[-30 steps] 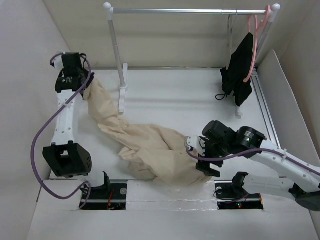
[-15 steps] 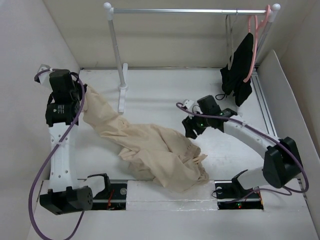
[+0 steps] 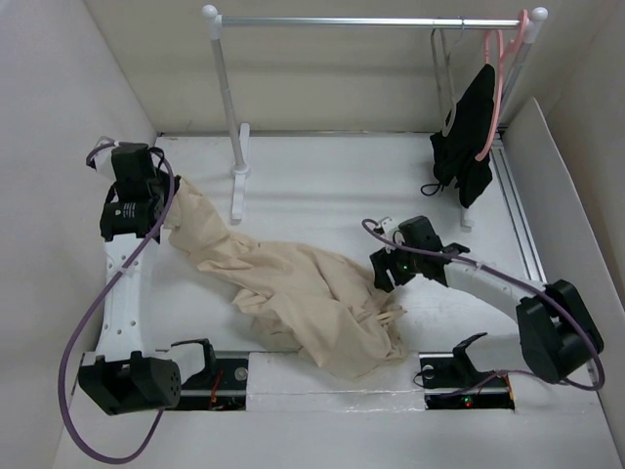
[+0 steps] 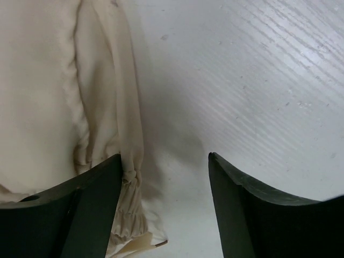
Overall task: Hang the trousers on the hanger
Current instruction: Flatten out the trousers at the center of the board.
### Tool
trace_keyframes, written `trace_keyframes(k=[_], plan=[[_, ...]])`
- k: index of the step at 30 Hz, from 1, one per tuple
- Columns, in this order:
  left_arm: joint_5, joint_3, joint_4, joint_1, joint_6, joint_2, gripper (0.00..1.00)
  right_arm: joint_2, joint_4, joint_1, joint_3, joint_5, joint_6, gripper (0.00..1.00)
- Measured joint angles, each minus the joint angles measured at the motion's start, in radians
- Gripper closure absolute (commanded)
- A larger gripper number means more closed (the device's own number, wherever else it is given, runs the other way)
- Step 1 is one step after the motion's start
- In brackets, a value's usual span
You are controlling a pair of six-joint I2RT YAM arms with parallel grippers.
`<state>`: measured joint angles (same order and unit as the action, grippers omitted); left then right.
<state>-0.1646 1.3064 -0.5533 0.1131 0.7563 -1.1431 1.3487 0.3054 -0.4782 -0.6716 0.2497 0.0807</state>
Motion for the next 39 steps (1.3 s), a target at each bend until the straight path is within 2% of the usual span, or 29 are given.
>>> trace_keyframes(k=[2, 5, 6, 7, 8, 10, 11, 14, 17, 22, 24, 28, 34, 39], plan=[[0.002, -0.006, 0.002, 0.000, 0.000, 0.000, 1.00, -0.043, 0.000, -0.003, 0.019, 0.016, -0.010, 0.36], [0.004, -0.011, 0.005, 0.000, 0.000, 0.000, 1.00, -0.089, 0.000, -0.007, 0.039, 0.069, -0.010, 0.38], [0.003, -0.012, 0.007, 0.000, 0.000, 0.000, 1.00, -0.087, 0.000, -0.008, 0.039, 0.091, -0.008, 0.42], [0.003, -0.013, 0.010, 0.000, 0.000, 0.000, 1.00, -0.079, 0.000, -0.008, 0.039, 0.116, -0.001, 0.50], [0.003, -0.013, 0.011, 0.000, 0.000, -0.001, 1.00, -0.064, 0.001, -0.008, 0.039, 0.141, 0.008, 0.67], [0.003, -0.013, 0.014, 0.000, 0.000, -0.002, 1.00, -0.023, 0.010, -0.008, 0.032, 0.182, 0.027, 0.83], [0.003, -0.013, 0.016, 0.000, 0.000, -0.004, 1.00, -0.003, 0.022, -0.007, 0.026, 0.196, 0.035, 0.99], [0.002, -0.011, 0.021, 0.000, 0.000, -0.014, 1.00, 0.002, 0.092, 0.012, -0.006, 0.222, 0.059, 1.00], [-0.005, 0.003, 0.018, 0.000, 0.005, -0.025, 1.00, -0.104, 0.211, 0.051, -0.081, 0.184, 0.072, 1.00], [-0.047, 0.073, 0.018, 0.000, 0.029, -0.020, 1.00, -0.417, 0.364, 0.081, -0.392, -0.007, 0.097, 1.00], [-0.071, 0.103, 0.017, 0.000, 0.035, -0.008, 1.00, -0.506, 0.407, 0.089, -0.536, -0.090, 0.114, 1.00], [-0.140, 0.173, 0.003, 0.000, 0.034, 0.029, 1.00, -0.635, 0.498, 0.100, -0.709, -0.230, 0.148, 1.00], [-0.293, 0.270, -0.039, 0.000, 0.016, 0.080, 1.00, -0.734, 0.660, 0.101, -0.809, -0.341, 0.168, 1.00], [-0.412, 0.207, -0.044, 0.000, -0.011, 0.123, 1.00, -0.771, 0.742, 0.104, -0.806, -0.378, 0.167, 1.00]])
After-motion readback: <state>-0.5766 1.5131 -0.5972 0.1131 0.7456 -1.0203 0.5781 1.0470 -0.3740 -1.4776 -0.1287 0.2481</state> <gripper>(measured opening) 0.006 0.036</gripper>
